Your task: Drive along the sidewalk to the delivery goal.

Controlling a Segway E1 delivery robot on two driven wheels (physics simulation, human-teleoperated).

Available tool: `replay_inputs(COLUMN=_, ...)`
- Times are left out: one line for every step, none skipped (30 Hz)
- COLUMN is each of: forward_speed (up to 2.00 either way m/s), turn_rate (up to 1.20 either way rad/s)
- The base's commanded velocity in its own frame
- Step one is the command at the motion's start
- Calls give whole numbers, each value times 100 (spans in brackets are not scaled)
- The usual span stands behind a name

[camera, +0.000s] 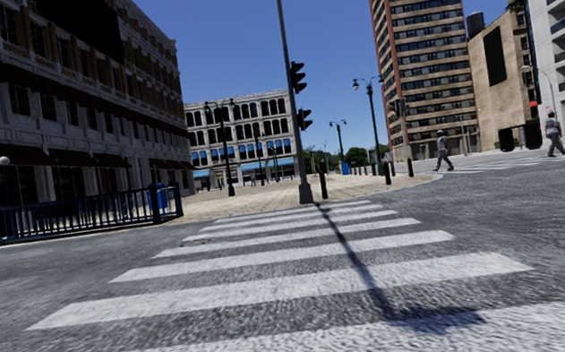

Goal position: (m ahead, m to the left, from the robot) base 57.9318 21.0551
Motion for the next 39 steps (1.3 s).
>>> replay_inputs(forward_speed=200, turn_rate=0)
replay_inputs(forward_speed=200, turn_rate=0)
replay_inputs(forward_speed=200, turn_rate=0)
replay_inputs(forward_speed=200, turn_rate=0)
replay_inputs(forward_speed=200, turn_rate=0)
replay_inputs(forward_speed=200, turn_rate=0)
replay_inputs(forward_speed=200, turn_rate=0)
replay_inputs(forward_speed=200, turn_rate=0)
replay_inputs(forward_speed=200, turn_rate=0)
replay_inputs(forward_speed=200, turn_rate=0)
replay_inputs(forward_speed=200, turn_rate=0)
replay_inputs(forward_speed=200, turn_rate=0)
replay_inputs(forward_speed=200, turn_rate=0)
replay_inputs(forward_speed=200, turn_rate=0)
replay_inputs(forward_speed=200, turn_rate=0)
replay_inputs(forward_speed=200, turn_rate=0)
replay_inputs(forward_speed=200, turn_rate=0)
replay_inputs(forward_speed=200, turn_rate=0)
replay_inputs(forward_speed=200, turn_rate=0)
replay_inputs(forward_speed=200, turn_rate=0)
replay_inputs(forward_speed=200, turn_rate=0)
replay_inputs(forward_speed=200, turn_rate=0)
replay_inputs(forward_speed=200, turn_rate=0)
replay_inputs(forward_speed=200, turn_rate=0)
replay_inputs(forward_speed=200, turn_rate=0)
replay_inputs(forward_speed=200, turn_rate=0)
replay_inputs(forward_speed=200, turn_rate=0)
replay_inputs(forward_speed=200, turn_rate=0)
replay_inputs(forward_speed=200, turn_rate=0)
replay_inputs(forward_speed=200, turn_rate=0)
replay_inputs(forward_speed=200, turn_rate=0)
replay_inputs(forward_speed=200, turn_rate=0)
replay_inputs(forward_speed=200, turn_rate=0)
replay_inputs(forward_speed=200, turn_rate=0)
replay_inputs(forward_speed=200, turn_rate=0)
replay_inputs(forward_speed=200, turn_rate=0)
replay_inputs(forward_speed=200, turn_rate=0)
replay_inputs(forward_speed=200, turn_rate=0)
replay_inputs(forward_speed=200, turn_rate=0)
